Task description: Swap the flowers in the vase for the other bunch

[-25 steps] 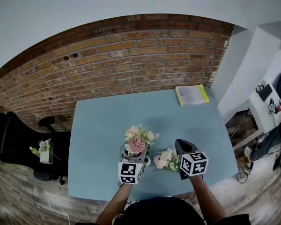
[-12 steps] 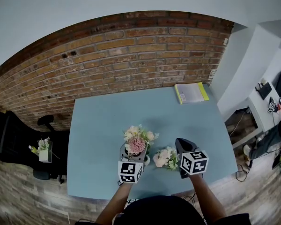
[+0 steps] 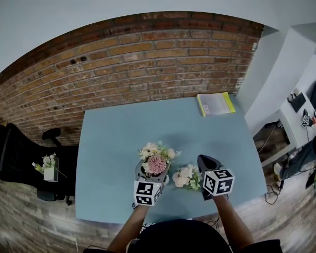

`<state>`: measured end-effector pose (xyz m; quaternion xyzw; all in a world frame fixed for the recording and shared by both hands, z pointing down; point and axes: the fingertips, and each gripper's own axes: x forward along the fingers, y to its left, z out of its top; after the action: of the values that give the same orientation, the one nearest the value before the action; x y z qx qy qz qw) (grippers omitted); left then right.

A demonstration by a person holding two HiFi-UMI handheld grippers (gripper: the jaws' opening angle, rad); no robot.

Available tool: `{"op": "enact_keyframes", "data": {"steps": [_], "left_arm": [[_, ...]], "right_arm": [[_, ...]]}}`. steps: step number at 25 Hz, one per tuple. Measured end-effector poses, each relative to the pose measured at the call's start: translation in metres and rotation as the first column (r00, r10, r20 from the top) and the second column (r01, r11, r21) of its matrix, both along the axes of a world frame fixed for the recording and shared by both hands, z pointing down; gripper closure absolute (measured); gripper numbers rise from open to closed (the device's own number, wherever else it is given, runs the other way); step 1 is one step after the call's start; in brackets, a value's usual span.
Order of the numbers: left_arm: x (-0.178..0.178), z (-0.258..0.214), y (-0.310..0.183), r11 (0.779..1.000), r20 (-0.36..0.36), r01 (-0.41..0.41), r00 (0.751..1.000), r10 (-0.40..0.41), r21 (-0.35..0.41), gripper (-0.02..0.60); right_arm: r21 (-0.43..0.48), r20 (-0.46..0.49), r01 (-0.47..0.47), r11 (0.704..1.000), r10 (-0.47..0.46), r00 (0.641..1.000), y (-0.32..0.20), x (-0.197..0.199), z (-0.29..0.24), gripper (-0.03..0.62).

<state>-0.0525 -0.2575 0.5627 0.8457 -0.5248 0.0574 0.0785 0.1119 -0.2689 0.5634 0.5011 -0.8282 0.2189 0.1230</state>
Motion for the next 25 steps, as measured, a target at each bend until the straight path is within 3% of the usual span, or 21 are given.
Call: {"op": "enact_keyframes", "data": {"steps": [16,25], "left_arm": [[-0.005,0.011,0.007,0.999,-0.047,0.023,0.999,-0.025,-0.04,0.079],[-0.005,0.014,0.014,0.998,-0.048,0.042,0.998,-0.044,-0.053,0.066]], "right_arm": [[-0.011,0.004,0.011,1.0,-0.011,1.0,0.008,0.003,0.004,0.58],[-0.011,0.01,0.022,1.0,-0.022,1.0,0.013,0.006,0.004,0.58]]}}
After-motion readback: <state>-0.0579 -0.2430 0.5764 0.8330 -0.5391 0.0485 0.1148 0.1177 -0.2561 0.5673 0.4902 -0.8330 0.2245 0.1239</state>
